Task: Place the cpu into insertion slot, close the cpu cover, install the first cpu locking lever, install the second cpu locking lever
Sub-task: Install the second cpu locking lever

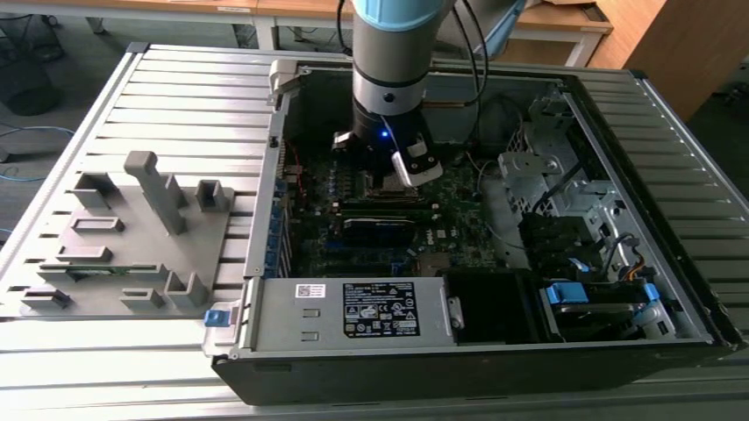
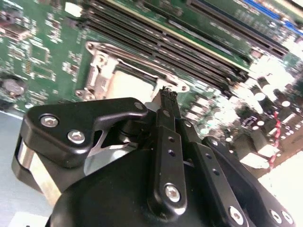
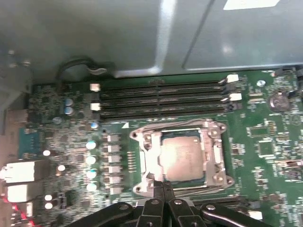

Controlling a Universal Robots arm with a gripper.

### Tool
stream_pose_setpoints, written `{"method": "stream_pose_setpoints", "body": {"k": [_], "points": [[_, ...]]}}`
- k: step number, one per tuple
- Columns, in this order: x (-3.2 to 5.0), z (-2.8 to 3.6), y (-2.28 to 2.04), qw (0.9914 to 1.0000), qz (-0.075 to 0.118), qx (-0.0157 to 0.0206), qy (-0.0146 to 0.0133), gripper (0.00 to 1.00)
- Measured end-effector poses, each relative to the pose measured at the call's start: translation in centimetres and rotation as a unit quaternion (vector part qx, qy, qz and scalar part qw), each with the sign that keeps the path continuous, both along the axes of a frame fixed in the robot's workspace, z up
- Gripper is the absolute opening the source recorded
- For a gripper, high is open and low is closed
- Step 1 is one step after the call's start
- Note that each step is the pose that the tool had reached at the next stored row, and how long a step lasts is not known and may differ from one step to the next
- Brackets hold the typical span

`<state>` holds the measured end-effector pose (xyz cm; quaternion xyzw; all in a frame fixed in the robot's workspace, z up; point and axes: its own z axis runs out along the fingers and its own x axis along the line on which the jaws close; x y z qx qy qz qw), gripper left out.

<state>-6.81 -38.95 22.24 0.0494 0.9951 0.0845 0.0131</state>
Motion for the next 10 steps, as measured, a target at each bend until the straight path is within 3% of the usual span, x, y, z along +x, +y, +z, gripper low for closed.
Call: {"method": "stream_pose_setpoints", "body": {"k": [4,10], "points": [[0.91,-0.01,0.29,0.99999,0.0,-0.0046,0.0003,0.11],[1.23,-0.08,1.94,0.99981,0.0,-0.0193,0.0003,0.11]]}}
